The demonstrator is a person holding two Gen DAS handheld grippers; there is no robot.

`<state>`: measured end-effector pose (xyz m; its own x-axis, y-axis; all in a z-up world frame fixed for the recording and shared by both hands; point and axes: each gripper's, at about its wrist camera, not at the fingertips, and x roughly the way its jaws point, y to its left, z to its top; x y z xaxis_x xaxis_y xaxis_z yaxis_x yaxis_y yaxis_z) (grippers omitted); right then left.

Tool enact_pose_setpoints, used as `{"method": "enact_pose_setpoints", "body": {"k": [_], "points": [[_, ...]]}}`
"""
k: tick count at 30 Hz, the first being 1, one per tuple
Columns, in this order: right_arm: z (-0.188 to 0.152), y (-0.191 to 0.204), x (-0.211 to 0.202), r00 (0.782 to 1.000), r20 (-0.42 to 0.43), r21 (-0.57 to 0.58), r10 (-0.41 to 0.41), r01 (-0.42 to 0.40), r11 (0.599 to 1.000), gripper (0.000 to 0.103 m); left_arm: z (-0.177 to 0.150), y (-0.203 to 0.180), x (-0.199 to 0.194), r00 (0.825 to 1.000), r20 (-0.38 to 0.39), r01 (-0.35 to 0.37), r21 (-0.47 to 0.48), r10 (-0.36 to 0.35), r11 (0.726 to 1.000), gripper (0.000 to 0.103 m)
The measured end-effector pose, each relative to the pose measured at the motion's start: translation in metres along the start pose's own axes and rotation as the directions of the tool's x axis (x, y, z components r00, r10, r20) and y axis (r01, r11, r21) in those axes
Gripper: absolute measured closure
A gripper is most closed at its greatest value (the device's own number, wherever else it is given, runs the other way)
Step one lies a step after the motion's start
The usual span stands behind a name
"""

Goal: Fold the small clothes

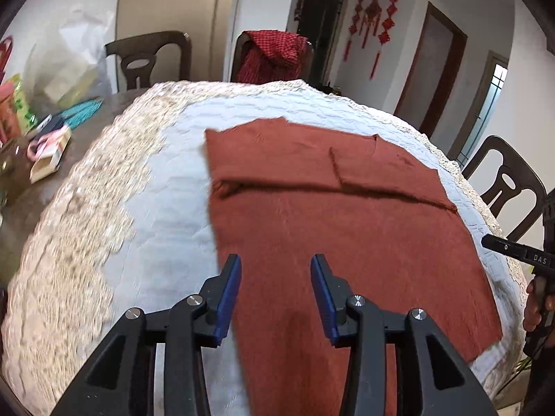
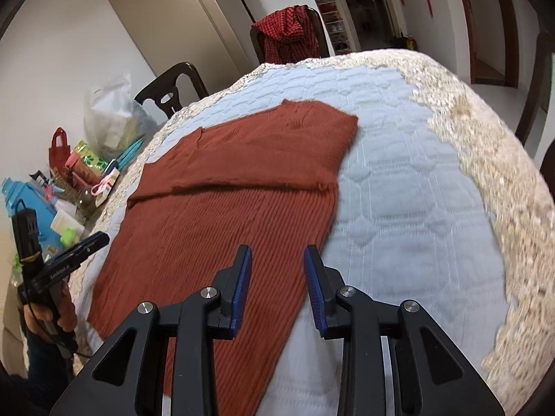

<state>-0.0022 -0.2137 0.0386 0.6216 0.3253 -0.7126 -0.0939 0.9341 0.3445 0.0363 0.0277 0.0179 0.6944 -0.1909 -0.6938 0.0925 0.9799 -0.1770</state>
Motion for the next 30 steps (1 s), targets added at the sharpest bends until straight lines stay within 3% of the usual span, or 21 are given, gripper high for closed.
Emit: {"method": "enact_pose_setpoints", "body": {"k": [10, 13, 18, 24, 30], "points": [[-0.041, -0.003, -0.004, 0.997, -0.042, 0.074, 0.060, -0.056, 0.996, 0.070, -0.040, 0.015, -0.013, 0.998, -0.041, 0.047, -0.106, -0.052, 0.993, 0.059], [-0.049, -0.001, -0.008, 0.994, -0.030, 0.103, 0.107, -0.103, 0.989, 0.063, -0.050, 0.011, -0.019, 0.997, -0.032, 0.062, -0.120, -0.066, 0.991, 0.059], [-0.063, 0.002, -0.009, 0.979, -0.048, 0.142, 0.199, -0.191, 0.971, 0.062, -0.062, 0.012, -0.029, 0.992, -0.030, 0.112, -0.177, -0.119, 0.978, 0.059], [-0.073, 0.004, -0.011, 0.955, -0.060, 0.186, 0.290, -0.274, 0.943, 0.062, -0.068, 0.019, -0.031, 0.978, -0.024, 0.194, -0.273, -0.208, 0.942, 0.059], [-0.072, 0.011, -0.006, 0.948, -0.067, 0.181, 0.310, -0.294, 0.938, 0.063, -0.065, 0.013, -0.028, 0.975, -0.026, 0.207, -0.257, -0.221, 0.944, 0.060]]}}
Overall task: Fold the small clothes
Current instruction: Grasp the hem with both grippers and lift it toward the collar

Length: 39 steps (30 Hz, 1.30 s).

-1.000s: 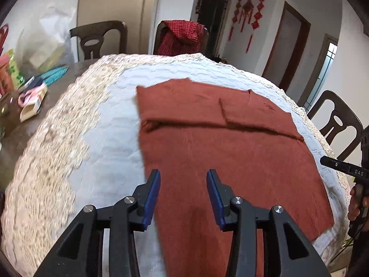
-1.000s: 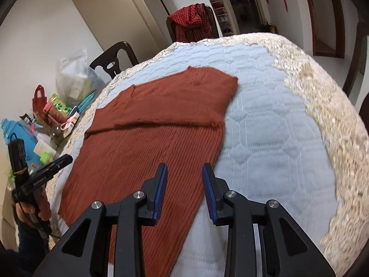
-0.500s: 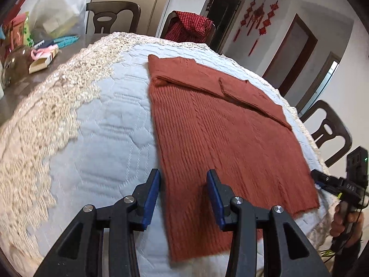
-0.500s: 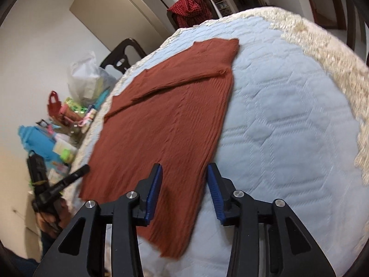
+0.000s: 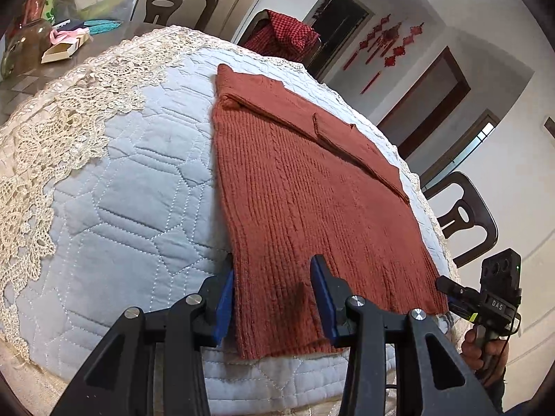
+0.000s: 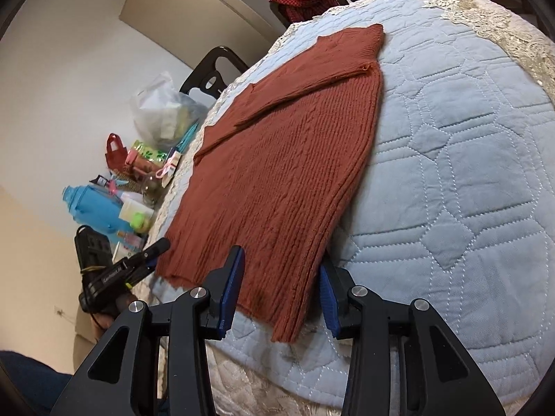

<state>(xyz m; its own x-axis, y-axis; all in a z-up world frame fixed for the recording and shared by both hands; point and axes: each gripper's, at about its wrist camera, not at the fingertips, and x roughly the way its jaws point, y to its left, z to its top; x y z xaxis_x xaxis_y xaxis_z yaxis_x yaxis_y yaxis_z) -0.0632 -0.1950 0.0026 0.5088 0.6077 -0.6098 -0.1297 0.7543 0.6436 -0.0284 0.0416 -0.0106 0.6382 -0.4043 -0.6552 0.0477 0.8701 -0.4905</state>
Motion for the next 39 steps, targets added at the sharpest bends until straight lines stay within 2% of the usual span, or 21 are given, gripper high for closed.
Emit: {"method": "enact_pose_setpoints", "body": {"k": [1, 3, 5, 7, 9, 13, 21, 26, 29, 33, 39], "points": [[0.000, 0.000, 0.000, 1.000, 0.000, 0.001, -0.001, 0.001, 1.000, 0.066, -0.001, 0.000, 0.000, 1.000, -0.001, 0.000, 0.003, 0.000, 1.000, 0.060], [-0.002, 0.000, 0.002, 1.000, -0.014, -0.007, -0.014, 0.014, 1.000, 0.085, -0.002, -0.001, -0.001, 1.000, -0.001, -0.008, 0.006, 0.008, 1.000, 0.067], [-0.005, -0.002, 0.003, 1.000, -0.016, -0.008, -0.025, 0.025, 1.000, 0.089, -0.002, 0.000, -0.001, 1.000, 0.002, -0.022, 0.011, 0.022, 1.000, 0.073], [-0.004, -0.002, 0.003, 1.000, -0.011, -0.006, -0.025, 0.025, 1.000, 0.091, -0.002, 0.001, 0.001, 1.000, 0.001, -0.026, 0.010, 0.026, 1.000, 0.087], [-0.003, -0.002, 0.005, 1.000, -0.005, -0.008, -0.028, 0.028, 1.000, 0.096, -0.001, 0.002, 0.004, 1.000, -0.009, -0.010, 0.001, 0.010, 1.000, 0.093], [-0.001, 0.000, -0.003, 1.000, 0.023, -0.014, -0.006, 0.006, 1.000, 0.097, 0.002, 0.002, -0.005, 1.000, 0.013, 0.009, 0.005, -0.009, 1.000, 0.095], [-0.003, 0.006, -0.060, 0.984, 0.160, -0.041, 0.077, -0.071, 0.997, 0.098, 0.001, -0.002, -0.048, 0.990, 0.097, 0.099, 0.008, -0.099, 0.995, 0.096], [-0.011, 0.019, -0.083, 0.973, 0.200, -0.081, 0.114, -0.100, 0.992, 0.098, -0.007, -0.013, -0.079, 0.978, 0.148, 0.139, 0.058, -0.146, 0.989, 0.096], [-0.016, 0.015, -0.085, 0.973, 0.198, -0.075, 0.117, -0.104, 0.992, 0.098, -0.007, -0.010, -0.079, 0.978, 0.146, 0.143, 0.051, -0.150, 0.988, 0.096], [-0.009, 0.008, -0.079, 0.969, 0.203, -0.040, 0.139, -0.133, 0.990, 0.098, 0.005, -0.009, -0.071, 0.974, 0.160, 0.159, 0.030, -0.162, 0.987, 0.096], [0.026, 0.022, -0.079, 0.947, 0.250, -0.101, 0.202, -0.182, 0.978, 0.098, 0.043, -0.025, -0.074, 0.948, 0.255, 0.177, 0.081, -0.192, 0.981, 0.096]]}}
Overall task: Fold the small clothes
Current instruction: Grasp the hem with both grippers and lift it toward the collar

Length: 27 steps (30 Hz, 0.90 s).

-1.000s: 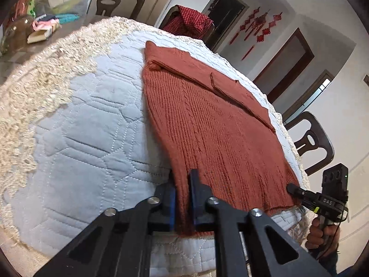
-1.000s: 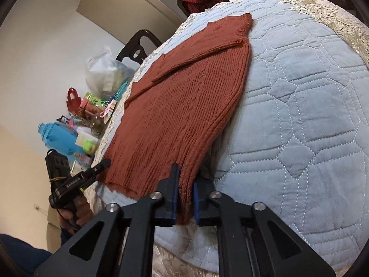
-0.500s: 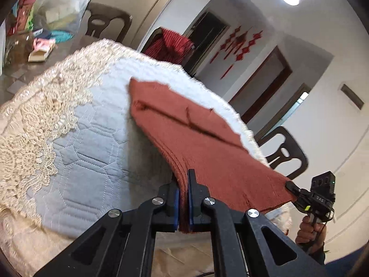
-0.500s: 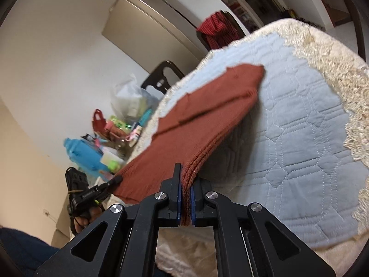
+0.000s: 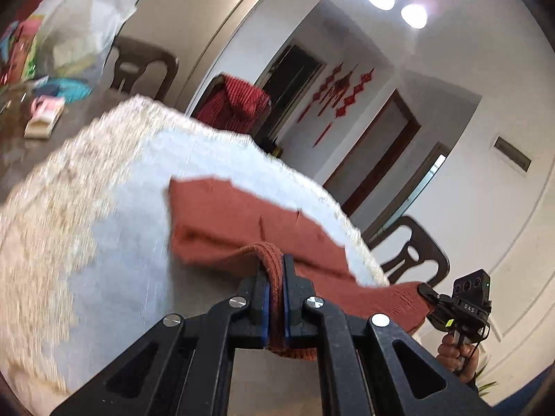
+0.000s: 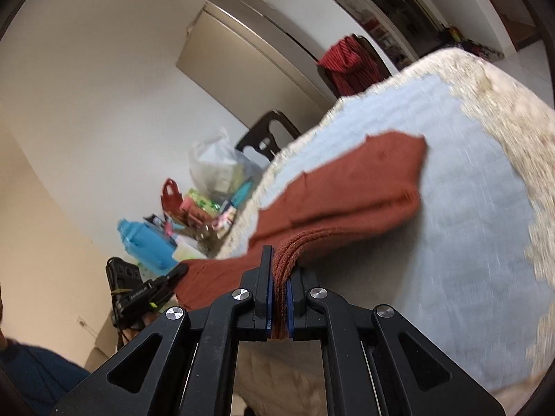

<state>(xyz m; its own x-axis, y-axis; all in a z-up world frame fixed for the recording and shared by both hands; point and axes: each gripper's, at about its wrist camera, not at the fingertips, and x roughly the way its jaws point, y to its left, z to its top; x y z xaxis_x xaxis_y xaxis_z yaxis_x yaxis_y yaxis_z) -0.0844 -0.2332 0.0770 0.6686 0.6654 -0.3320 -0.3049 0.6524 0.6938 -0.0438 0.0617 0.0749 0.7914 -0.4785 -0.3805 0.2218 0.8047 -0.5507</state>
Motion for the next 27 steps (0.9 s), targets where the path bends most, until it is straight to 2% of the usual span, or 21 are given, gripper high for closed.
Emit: {"method": "enact_pose_setpoints", "body": {"k": [6, 13, 16, 22, 25, 27], "points": [[0.050, -0.011, 0.022, 0.999, 0.043, 0.021, -0.010, 0.009, 1.000, 0.098, 0.048, 0.008, 0.032, 0.999, 0.041, -0.006, -0.017, 0.007, 1.000, 0.096], [0.108, -0.040, 0.068, 0.999, 0.021, 0.079, -0.050, 0.049, 0.996, 0.098, 0.087, 0.038, 0.102, 0.998, -0.023, -0.054, -0.086, 0.052, 0.995, 0.096], [0.120, -0.062, 0.091, 0.998, -0.010, 0.127, -0.069, 0.070, 0.989, 0.098, 0.091, 0.056, 0.138, 0.992, -0.084, -0.105, -0.113, 0.096, 0.988, 0.096], [0.121, -0.121, 0.135, 0.984, -0.110, 0.259, -0.144, 0.168, 0.951, 0.098, 0.075, 0.094, 0.195, 0.958, -0.230, -0.212, -0.166, 0.172, 0.963, 0.096], [0.113, -0.143, 0.144, 0.974, -0.146, 0.322, -0.172, 0.211, 0.923, 0.098, 0.070, 0.098, 0.204, 0.949, -0.258, -0.228, -0.173, 0.179, 0.958, 0.096], [0.112, -0.144, 0.144, 0.973, -0.153, 0.324, -0.173, 0.215, 0.921, 0.097, 0.071, 0.096, 0.206, 0.949, -0.259, -0.226, -0.167, 0.179, 0.960, 0.096]]}}
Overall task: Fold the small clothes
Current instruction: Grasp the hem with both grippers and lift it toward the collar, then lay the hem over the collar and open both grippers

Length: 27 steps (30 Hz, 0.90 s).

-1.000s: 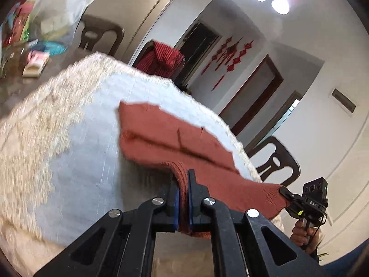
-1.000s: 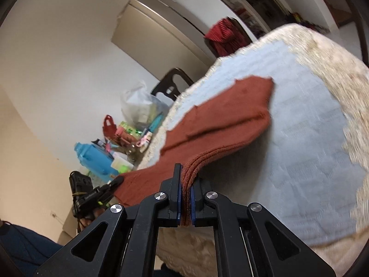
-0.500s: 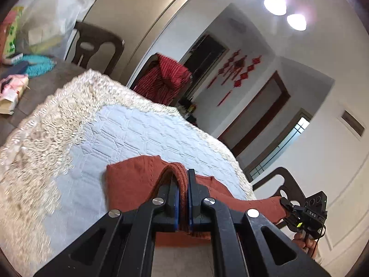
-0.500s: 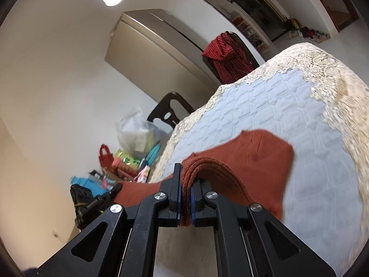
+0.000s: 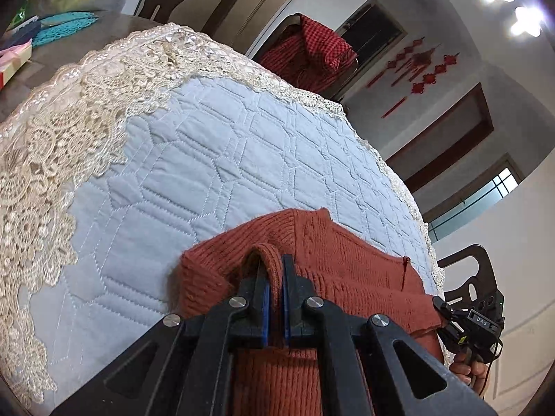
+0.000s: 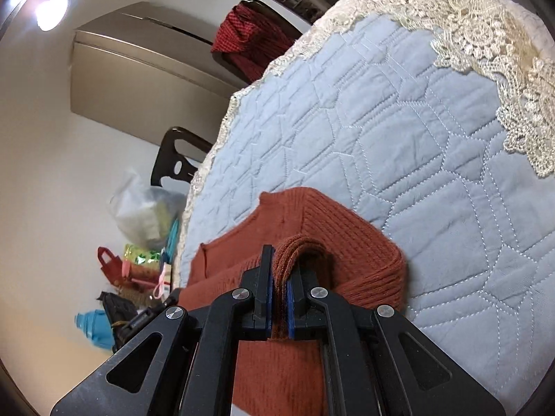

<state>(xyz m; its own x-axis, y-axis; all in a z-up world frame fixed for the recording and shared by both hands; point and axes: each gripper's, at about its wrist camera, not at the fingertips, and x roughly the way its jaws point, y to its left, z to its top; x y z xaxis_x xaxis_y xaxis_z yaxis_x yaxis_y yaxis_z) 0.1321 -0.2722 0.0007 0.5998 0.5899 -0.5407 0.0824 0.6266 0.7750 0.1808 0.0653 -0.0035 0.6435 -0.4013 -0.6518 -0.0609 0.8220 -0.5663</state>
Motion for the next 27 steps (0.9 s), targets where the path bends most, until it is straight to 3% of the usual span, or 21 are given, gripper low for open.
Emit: {"method": "enact_pose_setpoints", "body": {"k": [6, 9, 10, 12, 14, 15, 22, 27], "points": [[0.012, 0.006, -0.003, 1.000, 0.009, 0.011, 0.017, -0.017, 1.000, 0.095, 0.011, -0.005, 0.012, 1.000, -0.028, 0.007, 0.009, -0.007, 1.000, 0.096], [0.020, -0.002, 0.004, 1.000, 0.008, 0.070, 0.003, -0.003, 0.998, 0.088, 0.016, -0.003, 0.016, 0.999, -0.031, 0.026, -0.022, -0.027, 0.999, 0.093], [0.021, -0.003, 0.006, 1.000, 0.005, 0.084, 0.003, -0.004, 0.996, 0.087, 0.017, -0.003, 0.013, 0.999, -0.023, 0.037, -0.027, -0.038, 0.999, 0.090], [0.022, -0.001, 0.006, 1.000, 0.004, 0.088, 0.030, -0.030, 0.996, 0.080, 0.021, -0.003, 0.007, 0.999, 0.012, 0.054, -0.030, -0.053, 0.998, 0.070], [0.023, 0.004, 0.000, 0.998, 0.035, 0.059, 0.052, -0.054, 0.997, 0.068, 0.023, -0.003, -0.003, 0.997, 0.071, 0.045, -0.028, -0.043, 0.999, 0.060], [0.024, 0.007, -0.002, 0.997, 0.050, 0.047, 0.059, -0.061, 0.997, 0.062, 0.025, -0.002, -0.006, 0.996, 0.086, 0.040, -0.030, -0.037, 0.999, 0.059], [0.016, 0.025, -0.022, 0.994, 0.098, -0.058, 0.038, -0.033, 0.998, 0.062, 0.012, -0.017, -0.034, 0.992, 0.122, 0.008, 0.073, -0.017, 0.997, 0.059], [-0.021, 0.053, -0.029, 0.996, 0.073, -0.252, -0.058, 0.074, 0.965, 0.062, -0.025, -0.040, -0.038, 0.998, 0.061, 0.004, 0.177, -0.015, 0.984, 0.059]]}}
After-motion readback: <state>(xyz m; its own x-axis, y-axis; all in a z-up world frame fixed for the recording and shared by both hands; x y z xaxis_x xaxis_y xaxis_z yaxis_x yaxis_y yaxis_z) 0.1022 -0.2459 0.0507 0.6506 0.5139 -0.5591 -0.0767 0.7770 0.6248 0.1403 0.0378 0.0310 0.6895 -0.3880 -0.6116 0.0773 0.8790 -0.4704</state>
